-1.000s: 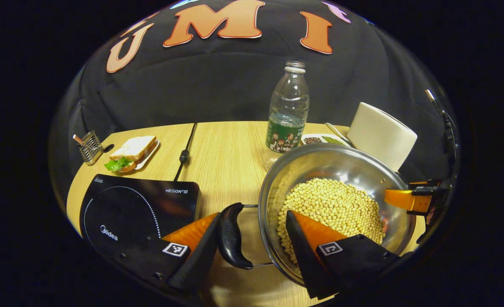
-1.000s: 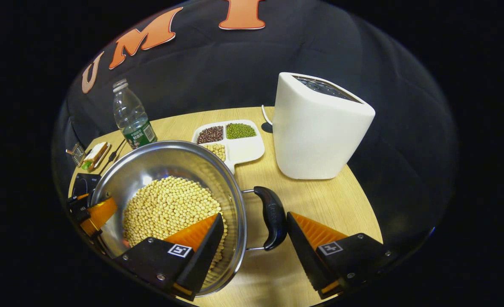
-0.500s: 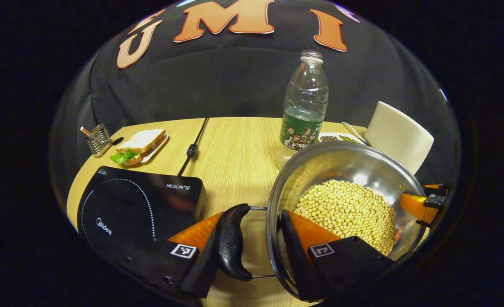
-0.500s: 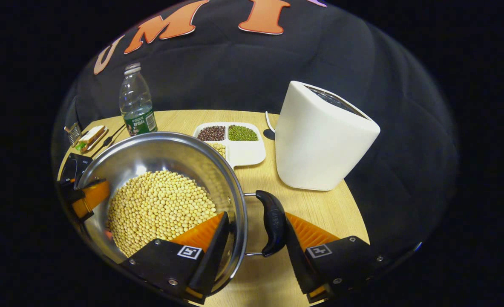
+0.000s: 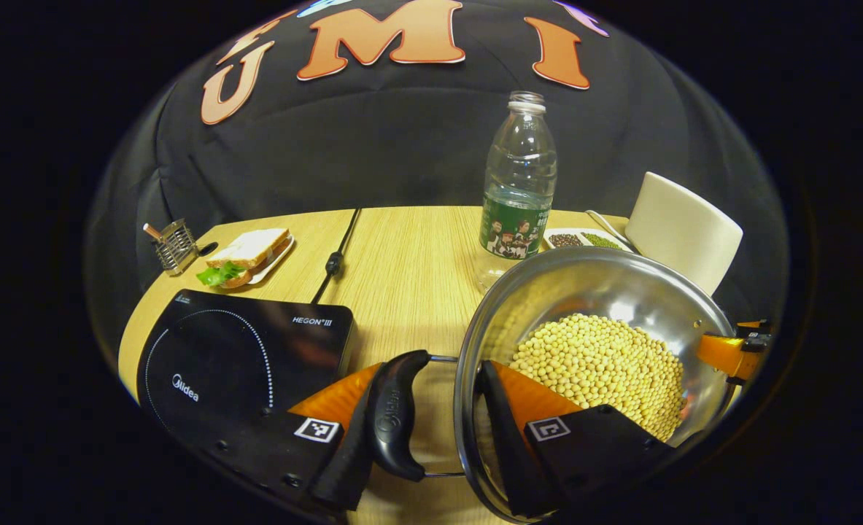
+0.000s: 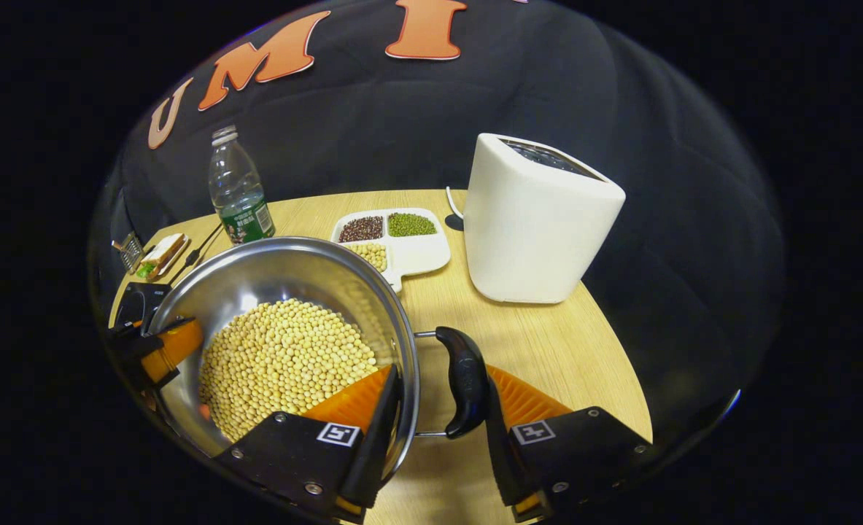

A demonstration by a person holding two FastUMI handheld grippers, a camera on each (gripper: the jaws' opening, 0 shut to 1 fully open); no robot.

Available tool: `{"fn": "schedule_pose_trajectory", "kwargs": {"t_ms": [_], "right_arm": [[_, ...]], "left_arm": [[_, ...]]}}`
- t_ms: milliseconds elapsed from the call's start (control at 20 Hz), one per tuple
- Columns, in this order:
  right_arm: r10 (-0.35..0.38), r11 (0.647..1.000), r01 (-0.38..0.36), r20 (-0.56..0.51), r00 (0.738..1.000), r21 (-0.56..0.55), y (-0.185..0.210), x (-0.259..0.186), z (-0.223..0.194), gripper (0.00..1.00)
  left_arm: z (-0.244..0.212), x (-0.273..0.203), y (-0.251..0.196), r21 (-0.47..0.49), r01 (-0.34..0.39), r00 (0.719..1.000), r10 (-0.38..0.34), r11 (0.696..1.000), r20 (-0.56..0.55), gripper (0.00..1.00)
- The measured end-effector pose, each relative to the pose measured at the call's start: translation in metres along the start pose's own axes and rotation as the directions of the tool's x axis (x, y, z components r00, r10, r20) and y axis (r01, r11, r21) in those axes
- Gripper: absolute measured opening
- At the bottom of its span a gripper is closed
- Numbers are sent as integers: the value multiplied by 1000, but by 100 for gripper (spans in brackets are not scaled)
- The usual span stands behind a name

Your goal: First push the handle of the pot to place it horizontally, then grasp the pot with both hands and set it on the induction cooktop.

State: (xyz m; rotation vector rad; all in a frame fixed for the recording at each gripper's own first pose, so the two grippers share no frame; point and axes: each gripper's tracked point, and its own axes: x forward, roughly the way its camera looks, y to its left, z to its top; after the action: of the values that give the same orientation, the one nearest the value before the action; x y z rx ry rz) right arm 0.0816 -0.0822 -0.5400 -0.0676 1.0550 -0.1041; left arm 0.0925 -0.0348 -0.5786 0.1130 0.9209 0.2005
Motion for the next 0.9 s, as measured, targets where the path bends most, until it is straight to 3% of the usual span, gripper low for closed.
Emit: {"fn": "schedule_pose_trajectory", "kwargs": {"t_ms": [450, 900], "right_arm": [[-5, 1000, 3, 104, 995, 22, 21, -68, 30, 61], [66, 998, -63, 219, 974, -19, 87, -158, 74, 61]], "left_arm": [[40, -60, 33, -2, 3, 997, -3, 1000, 83, 79], [89, -146, 121, -40, -52, 979, 59, 998, 195, 78]]}}
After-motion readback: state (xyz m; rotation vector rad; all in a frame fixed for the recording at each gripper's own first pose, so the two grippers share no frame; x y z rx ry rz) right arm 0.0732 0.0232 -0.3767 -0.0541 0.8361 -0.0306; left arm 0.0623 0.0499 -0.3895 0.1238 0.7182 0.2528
